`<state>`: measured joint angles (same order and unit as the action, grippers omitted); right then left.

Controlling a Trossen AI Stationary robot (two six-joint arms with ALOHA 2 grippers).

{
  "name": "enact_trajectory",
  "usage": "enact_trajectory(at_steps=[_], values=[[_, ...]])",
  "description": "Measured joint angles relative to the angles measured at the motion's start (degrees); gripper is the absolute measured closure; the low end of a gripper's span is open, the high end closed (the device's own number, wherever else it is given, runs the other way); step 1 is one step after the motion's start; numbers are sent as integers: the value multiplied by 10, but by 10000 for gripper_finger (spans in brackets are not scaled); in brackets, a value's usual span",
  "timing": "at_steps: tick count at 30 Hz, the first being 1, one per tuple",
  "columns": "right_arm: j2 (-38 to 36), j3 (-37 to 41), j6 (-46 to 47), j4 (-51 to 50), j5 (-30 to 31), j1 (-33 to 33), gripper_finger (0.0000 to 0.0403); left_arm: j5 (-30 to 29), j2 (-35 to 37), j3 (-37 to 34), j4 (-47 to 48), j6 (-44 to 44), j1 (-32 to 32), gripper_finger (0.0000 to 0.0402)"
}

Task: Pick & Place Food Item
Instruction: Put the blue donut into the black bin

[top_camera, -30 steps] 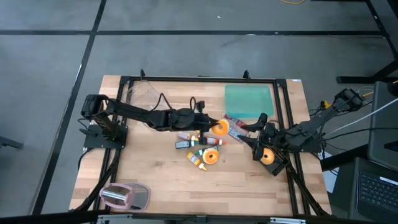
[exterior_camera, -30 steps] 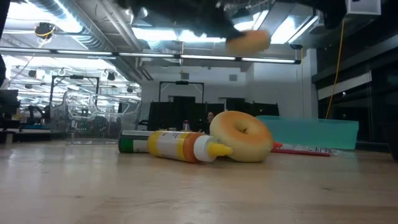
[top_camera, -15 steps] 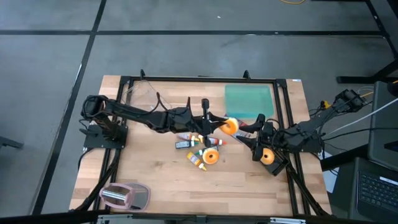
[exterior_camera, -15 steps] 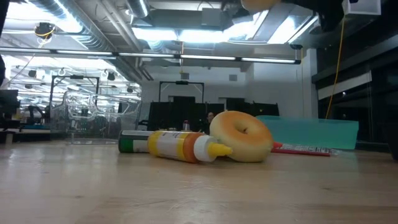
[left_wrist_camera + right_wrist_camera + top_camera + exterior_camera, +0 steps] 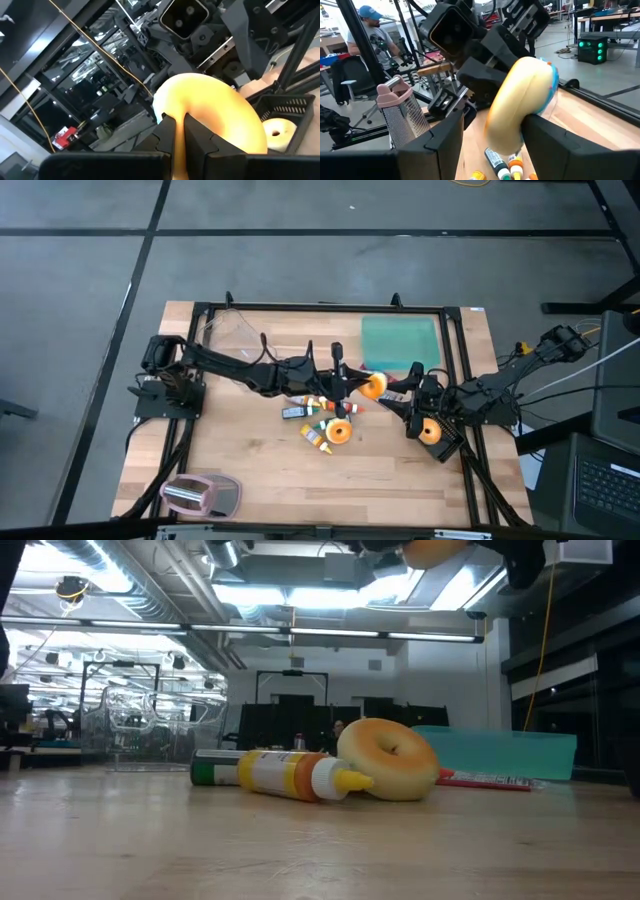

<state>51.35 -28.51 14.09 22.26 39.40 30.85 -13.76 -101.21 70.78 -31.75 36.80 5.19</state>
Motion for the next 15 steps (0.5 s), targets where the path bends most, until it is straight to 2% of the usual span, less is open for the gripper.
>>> enact_trajectory(at_steps=[7, 12, 15], values=[[0, 0, 5, 0, 2, 0, 202, -3, 4, 0, -5, 17, 4, 386], [0, 0, 5, -5, 51, 0, 202, -19, 13, 0, -7, 39, 17, 386], [0, 0, 2, -7, 51, 0, 202, -34, 18, 0, -1, 52, 27, 386]])
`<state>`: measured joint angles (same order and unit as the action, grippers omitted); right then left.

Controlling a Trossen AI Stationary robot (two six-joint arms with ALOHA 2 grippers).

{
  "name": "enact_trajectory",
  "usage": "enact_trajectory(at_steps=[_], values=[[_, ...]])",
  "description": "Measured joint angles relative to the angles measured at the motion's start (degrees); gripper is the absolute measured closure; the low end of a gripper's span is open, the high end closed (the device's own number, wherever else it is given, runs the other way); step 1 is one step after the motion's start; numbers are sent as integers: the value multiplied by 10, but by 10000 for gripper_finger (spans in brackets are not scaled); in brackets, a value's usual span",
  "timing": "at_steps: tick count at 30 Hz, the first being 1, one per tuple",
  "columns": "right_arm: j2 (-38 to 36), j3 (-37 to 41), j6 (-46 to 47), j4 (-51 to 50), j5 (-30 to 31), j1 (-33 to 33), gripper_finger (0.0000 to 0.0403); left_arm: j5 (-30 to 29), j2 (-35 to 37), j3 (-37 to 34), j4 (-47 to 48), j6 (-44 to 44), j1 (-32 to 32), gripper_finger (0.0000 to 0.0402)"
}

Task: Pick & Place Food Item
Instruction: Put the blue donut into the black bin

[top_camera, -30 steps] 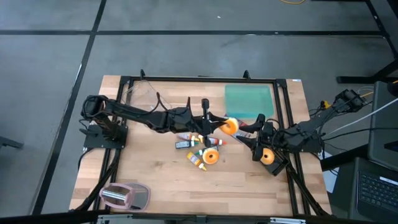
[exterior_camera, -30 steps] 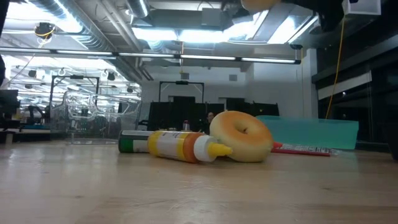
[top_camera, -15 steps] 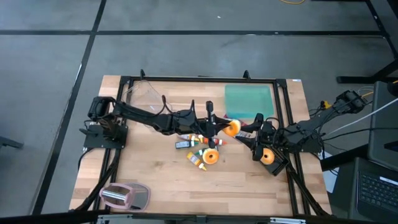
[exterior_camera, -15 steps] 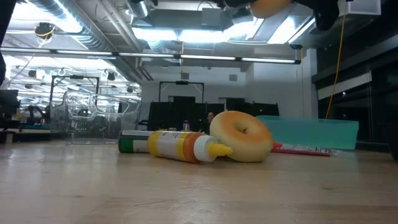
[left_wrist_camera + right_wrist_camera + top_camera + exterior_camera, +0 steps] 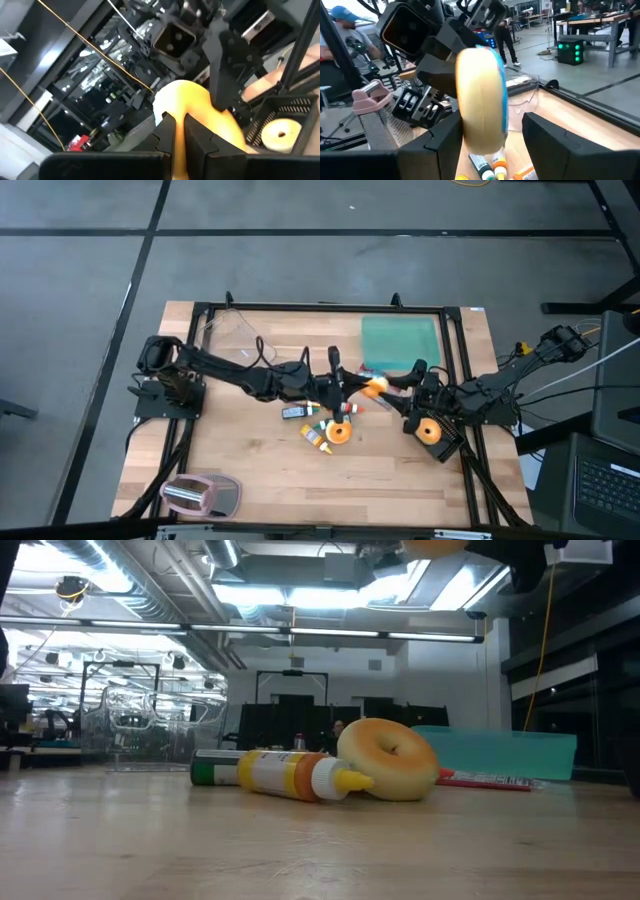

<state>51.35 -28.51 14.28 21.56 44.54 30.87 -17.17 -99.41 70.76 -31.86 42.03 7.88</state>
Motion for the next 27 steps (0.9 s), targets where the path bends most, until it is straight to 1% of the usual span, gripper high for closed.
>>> enact_trajectory(at_steps=[3, 7, 10, 12, 14, 20, 21, 22, 24, 27], values=[[0, 0, 0, 0, -8, 0, 202, -9, 1, 0, 0, 3, 6, 386], [0, 0, 1, 1, -6, 0, 203, -2, 1, 0, 2, -5, 7, 386], [0, 0, -2, 1, -8, 0, 216, 2, 1, 0, 3, -10, 7, 386], [0, 0, -12, 1, -20, 0, 236, 2, 1, 0, 3, -10, 6, 386], [0, 0, -14, 3, -35, 0, 264, 4, 1, 0, 3, -10, 4, 386], [0, 0, -28, 3, -50, 0, 371, 24, 1, 0, 12, -31, -8, 385], [0, 0, -32, 3, -52, 0, 384, 24, 1, 0, 14, -32, -9, 383], [0, 0, -32, 3, -55, 0, 389, 23, 1, 0, 16, -32, -9, 379], [0, 0, -32, 3, -61, 0, 388, 15, 1, 0, 21, -33, -9, 363], [0, 0, -33, 3, -63, 0, 387, -14, 1, 0, 21, -30, -8, 329]])
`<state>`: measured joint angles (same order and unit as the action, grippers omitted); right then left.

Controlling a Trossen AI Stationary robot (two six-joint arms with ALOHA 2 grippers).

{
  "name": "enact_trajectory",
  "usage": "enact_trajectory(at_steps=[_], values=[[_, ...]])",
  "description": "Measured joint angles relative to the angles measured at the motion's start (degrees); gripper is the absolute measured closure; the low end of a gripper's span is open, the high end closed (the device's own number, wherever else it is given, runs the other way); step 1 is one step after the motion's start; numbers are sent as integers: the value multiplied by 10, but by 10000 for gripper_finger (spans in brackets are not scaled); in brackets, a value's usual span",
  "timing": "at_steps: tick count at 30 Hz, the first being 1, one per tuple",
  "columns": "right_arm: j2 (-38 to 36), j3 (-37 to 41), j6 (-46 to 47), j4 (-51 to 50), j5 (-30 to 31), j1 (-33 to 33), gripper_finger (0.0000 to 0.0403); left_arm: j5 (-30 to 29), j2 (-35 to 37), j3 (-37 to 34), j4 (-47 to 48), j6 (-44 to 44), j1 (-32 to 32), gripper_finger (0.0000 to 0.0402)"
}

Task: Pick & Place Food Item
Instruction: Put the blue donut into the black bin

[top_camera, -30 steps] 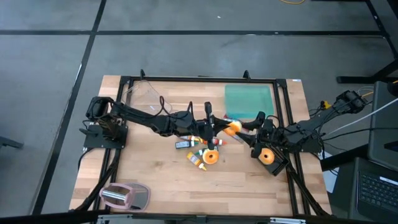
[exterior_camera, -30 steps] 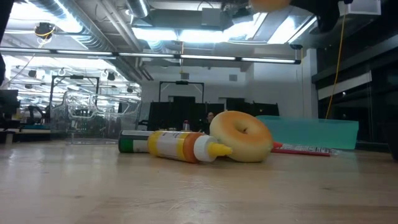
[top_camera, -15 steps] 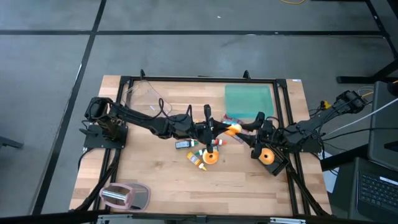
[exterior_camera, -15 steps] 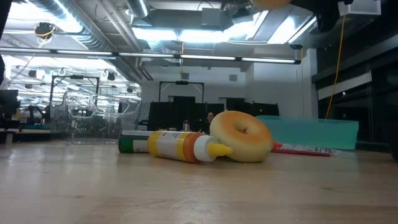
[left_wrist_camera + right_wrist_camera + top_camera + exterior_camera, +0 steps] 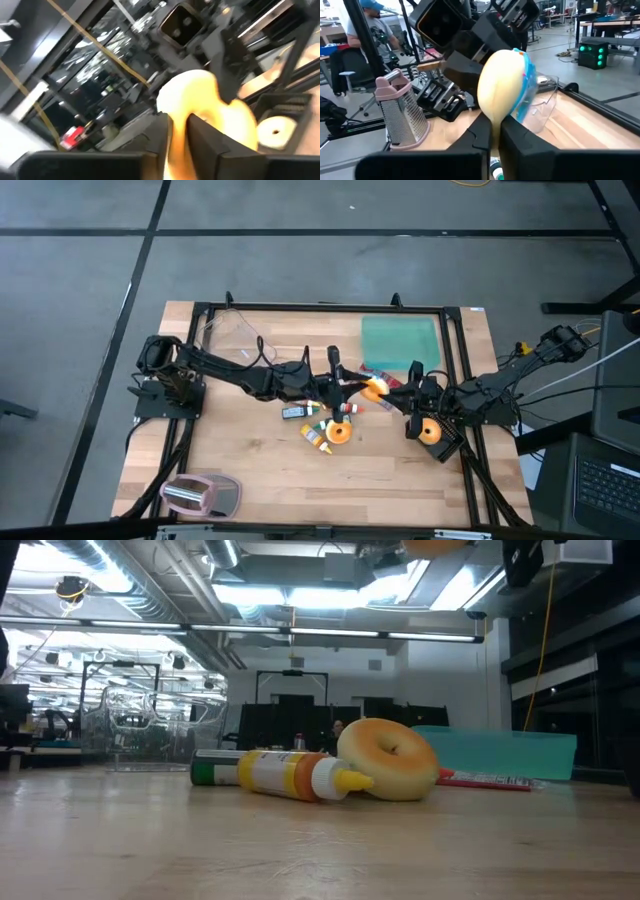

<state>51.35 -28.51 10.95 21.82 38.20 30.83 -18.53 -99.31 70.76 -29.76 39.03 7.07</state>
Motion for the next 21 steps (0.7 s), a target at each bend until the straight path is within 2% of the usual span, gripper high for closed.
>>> enact_trajectory(at_steps=[9, 14, 21], values=[[0, 0, -2, -7, 8, 0, 394, -106, 20, 0, 9, 60, 9, 216], [-6, 0, 22, -63, 55, 0, 397, -71, 74, 0, 73, -6, -2, 186], [-34, 0, 124, -229, 127, 0, 397, -59, 122, 0, 187, -71, -3, 185]])
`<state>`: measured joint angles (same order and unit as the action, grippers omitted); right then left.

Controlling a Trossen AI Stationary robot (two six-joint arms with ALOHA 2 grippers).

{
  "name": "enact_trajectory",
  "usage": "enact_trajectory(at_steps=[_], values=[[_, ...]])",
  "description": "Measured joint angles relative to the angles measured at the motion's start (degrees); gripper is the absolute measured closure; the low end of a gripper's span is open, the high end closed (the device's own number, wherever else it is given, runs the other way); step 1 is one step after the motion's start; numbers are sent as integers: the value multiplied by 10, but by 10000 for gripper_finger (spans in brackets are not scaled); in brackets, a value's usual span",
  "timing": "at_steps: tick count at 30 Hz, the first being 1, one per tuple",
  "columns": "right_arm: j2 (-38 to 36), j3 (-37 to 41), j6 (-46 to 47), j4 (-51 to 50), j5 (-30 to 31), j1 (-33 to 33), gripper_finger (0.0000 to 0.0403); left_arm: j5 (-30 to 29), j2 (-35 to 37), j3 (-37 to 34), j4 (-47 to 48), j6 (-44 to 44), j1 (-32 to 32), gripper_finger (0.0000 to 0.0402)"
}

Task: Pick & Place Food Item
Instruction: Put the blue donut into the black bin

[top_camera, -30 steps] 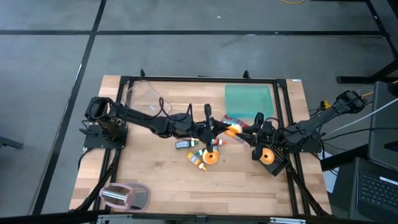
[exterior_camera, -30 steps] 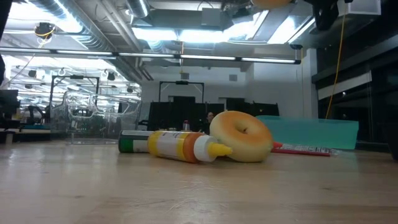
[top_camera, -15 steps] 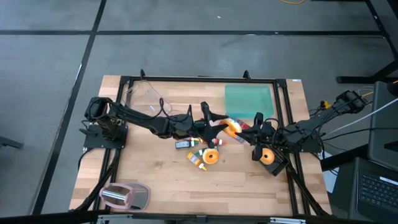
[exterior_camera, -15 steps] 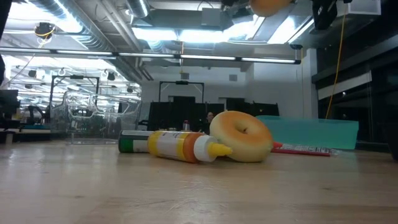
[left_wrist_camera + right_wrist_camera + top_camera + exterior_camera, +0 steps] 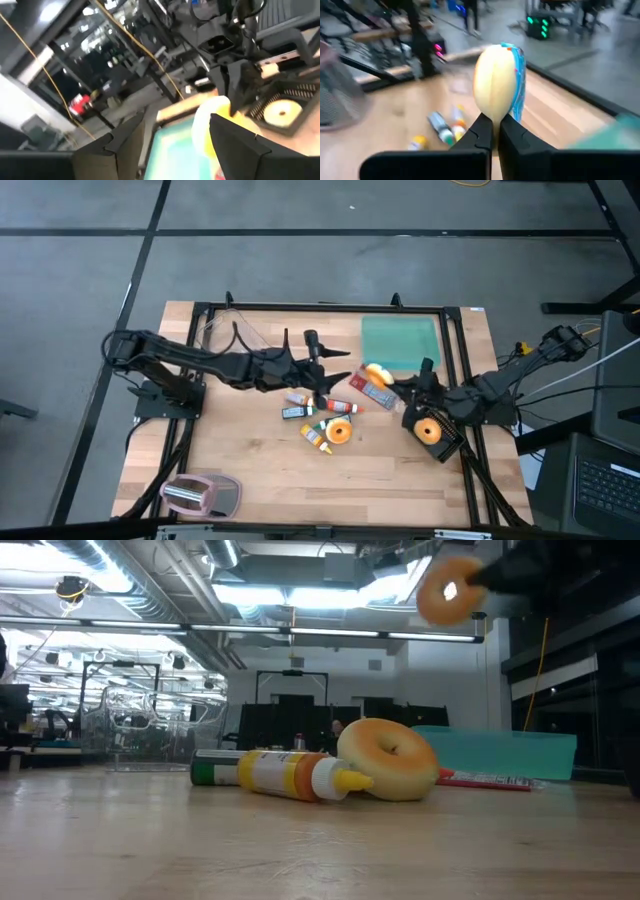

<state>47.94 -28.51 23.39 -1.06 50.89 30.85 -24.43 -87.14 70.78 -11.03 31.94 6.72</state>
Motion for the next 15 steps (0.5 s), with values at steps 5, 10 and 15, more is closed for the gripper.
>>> enact_trajectory(at_steps=[5, 10, 15], values=[[-19, 0, 95, -99, -13, 0, 397, -6, 4, 0, 38, -21, 0, 192], [-23, -10, 210, -236, -67, 0, 397, -14, 0, 0, 48, -25, 0, 196], [10, -93, 335, -471, -100, 4, 397, -14, 0, 0, 54, -29, 0, 197]])
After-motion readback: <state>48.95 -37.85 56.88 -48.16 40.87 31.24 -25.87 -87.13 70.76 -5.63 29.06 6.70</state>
